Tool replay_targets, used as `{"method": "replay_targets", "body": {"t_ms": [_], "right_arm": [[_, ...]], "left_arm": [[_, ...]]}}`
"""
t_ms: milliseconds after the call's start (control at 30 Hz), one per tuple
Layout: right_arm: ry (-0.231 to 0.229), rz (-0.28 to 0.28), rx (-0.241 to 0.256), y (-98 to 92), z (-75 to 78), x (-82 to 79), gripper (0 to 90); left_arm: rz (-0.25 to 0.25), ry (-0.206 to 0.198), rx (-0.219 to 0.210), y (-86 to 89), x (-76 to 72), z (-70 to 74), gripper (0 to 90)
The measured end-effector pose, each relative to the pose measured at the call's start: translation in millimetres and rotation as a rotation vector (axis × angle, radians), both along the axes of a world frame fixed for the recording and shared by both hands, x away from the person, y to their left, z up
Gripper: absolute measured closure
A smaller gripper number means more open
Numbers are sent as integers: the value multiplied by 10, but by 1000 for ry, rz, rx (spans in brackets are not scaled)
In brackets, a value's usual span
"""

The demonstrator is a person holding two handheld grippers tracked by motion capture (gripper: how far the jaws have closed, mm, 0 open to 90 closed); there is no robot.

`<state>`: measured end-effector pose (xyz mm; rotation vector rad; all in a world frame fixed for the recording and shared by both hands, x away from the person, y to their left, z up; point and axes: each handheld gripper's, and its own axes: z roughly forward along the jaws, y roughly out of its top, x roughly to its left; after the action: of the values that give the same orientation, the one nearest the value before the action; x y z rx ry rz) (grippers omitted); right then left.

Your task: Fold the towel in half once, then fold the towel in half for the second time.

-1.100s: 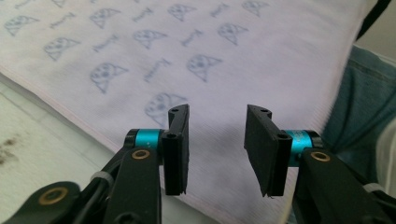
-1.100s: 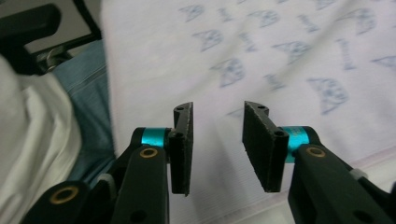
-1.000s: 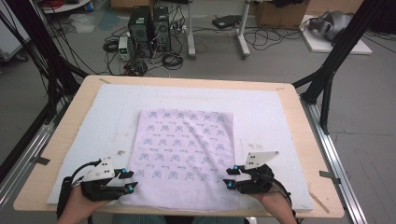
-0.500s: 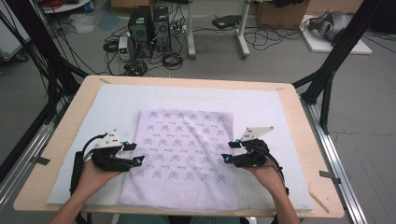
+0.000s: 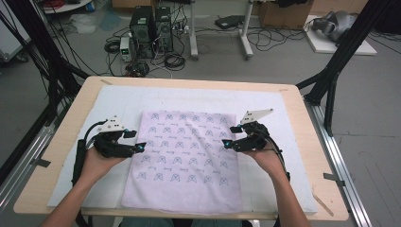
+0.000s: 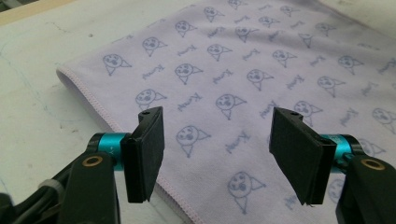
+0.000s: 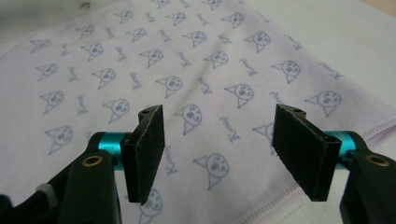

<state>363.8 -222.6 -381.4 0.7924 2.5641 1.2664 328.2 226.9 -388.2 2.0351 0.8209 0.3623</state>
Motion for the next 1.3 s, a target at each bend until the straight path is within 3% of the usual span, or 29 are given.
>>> {"method": "replay_targets", "body": {"t_ms": [300,533,933,1100,1300], "right_arm": [[2,7,-4,-10,7,-12,332],[-1,7,-7,-6,-8,7,332],[7,8,-24,15,20,67,332],[-7,2,-27,2,91,169,334],[-14,-43,-45,-23,152,411,335]], "left_arm": [[14,12,-6,33,54,15,360],[17,-1,-8,46,87,64,361],[34,18,-7,76,178,32,367],[53,11,9,80,325,138,368],[113,21,29,123,636,228,376]]}}
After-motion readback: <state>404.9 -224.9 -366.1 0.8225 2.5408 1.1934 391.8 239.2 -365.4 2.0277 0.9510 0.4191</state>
